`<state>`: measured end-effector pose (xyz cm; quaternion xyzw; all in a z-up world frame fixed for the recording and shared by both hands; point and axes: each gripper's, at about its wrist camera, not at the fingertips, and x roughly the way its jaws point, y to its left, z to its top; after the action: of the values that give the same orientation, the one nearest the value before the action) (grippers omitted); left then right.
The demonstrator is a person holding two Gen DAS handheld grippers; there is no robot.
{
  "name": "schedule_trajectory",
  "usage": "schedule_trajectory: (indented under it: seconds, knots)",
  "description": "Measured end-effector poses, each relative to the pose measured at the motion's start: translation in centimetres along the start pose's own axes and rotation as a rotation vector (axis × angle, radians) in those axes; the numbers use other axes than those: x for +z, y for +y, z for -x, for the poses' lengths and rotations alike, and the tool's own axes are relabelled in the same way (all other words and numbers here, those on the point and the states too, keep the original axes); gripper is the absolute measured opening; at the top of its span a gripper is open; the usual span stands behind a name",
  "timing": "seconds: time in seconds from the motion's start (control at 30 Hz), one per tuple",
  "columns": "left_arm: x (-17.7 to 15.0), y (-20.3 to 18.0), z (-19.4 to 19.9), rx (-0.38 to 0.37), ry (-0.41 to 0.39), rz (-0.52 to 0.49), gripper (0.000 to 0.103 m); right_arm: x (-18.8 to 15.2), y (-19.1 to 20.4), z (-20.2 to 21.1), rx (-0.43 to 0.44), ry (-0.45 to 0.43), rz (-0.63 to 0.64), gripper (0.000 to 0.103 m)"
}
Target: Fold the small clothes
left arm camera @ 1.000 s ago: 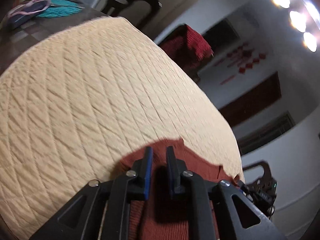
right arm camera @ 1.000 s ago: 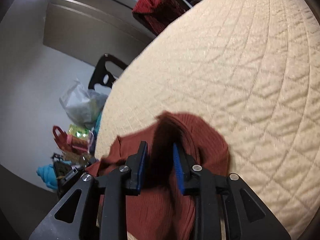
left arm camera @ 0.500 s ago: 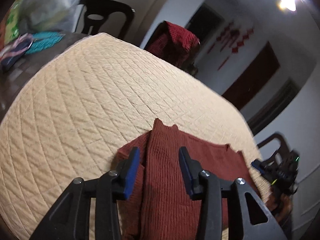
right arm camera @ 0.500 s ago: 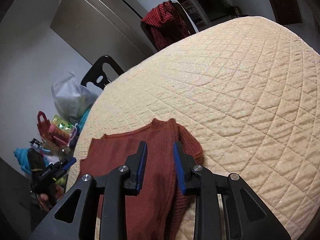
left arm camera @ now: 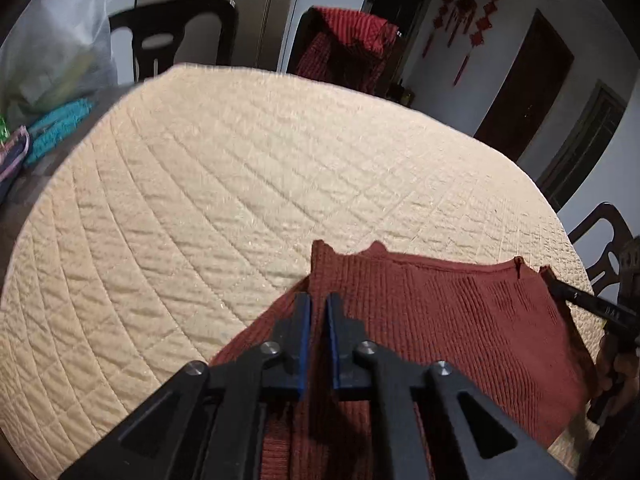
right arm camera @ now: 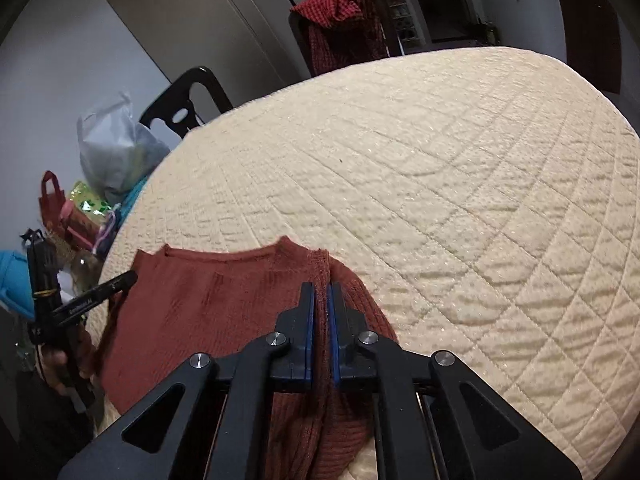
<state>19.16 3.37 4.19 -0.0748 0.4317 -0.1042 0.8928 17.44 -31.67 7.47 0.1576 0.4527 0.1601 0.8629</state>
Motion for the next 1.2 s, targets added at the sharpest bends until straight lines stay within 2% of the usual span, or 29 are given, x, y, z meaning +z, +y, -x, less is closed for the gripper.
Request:
schedule_trajectory:
  seconds: [0.13,0.23,0.3,0.37,0.47,0.53,0.6,0.67,0.83,0.9,0.97,1.0,1.03,1.1,1.2]
  knots:
    - [0.3,0.7,0.6,0.019,-0.055,0.037,0.007,0.7,-0.4,0.7,0.020,-0.061,-0.016,0.005]
    - [0.3,1.7,-0.7,0.032,-0.019,0.071,0.008,0.8,-1.0,-0.8,-0.038,-0.025,-0.017,0.006]
    - [0.2,2.5,-1.1,0.006,-0.003,0.118,0.011,0.5,-1.8,-1.4,-0.052,-0.011,-0.052,0.008]
    - [0.1,2.9,-0.2,0.000,-0.019,0.143,0.011,0.2,-1.8,-0.4,-0.060,-0.030,-0.069,0.018]
    - [-0.1,2.8,2.0,0.018,-0.054,0.140,0.012,-0.4,-0.4,2.0,-0.093,-0.068,-0.017,0.018]
    - [-0.8,2.4,4.1,0.008,-0.082,0.129,0.014,-1.4,1.2,4.2,-0.068,-0.101,0.023,0.019]
    - [-1.9,1.2,6.2,-0.021,-0.105,0.102,0.025,-3.1,3.3,6.0,-0.041,-0.123,0.060,0.023]
    - [-4.0,-0.6,8.0,-0.086,-0.116,0.074,0.032,-5.1,5.3,6.8,-0.042,-0.111,0.101,0.023]
    - [-9.6,-5.8,8.1,-0.198,-0.027,-0.037,0.033,-11.0,10.6,6.0,0.027,-0.052,0.205,0.023]
    - [-11.0,-7.2,7.2,-0.171,-0.007,-0.085,0.033,-12.6,11.7,5.2,0.028,-0.044,0.236,0.023]
    - [-11.9,-7.6,6.3,-0.116,0.003,-0.111,0.033,-13.3,11.7,3.4,-0.019,-0.001,0.244,0.023]
    - [-12.1,-7.8,6.3,-0.110,-0.012,-0.128,0.033,-13.4,11.4,2.9,-0.052,0.014,0.243,0.022]
    - [-12.1,-7.8,6.5,-0.107,-0.013,-0.134,0.033,-13.3,11.0,2.8,-0.049,0.018,0.231,0.018]
    - [-12.0,-7.5,7.1,-0.117,-0.009,-0.117,0.033,-13.1,10.3,3.6,-0.023,0.006,0.202,0.018]
    - [-11.6,-6.3,8.5,-0.086,-0.064,-0.102,0.033,-12.7,9.3,5.9,-0.029,-0.066,0.179,0.018]
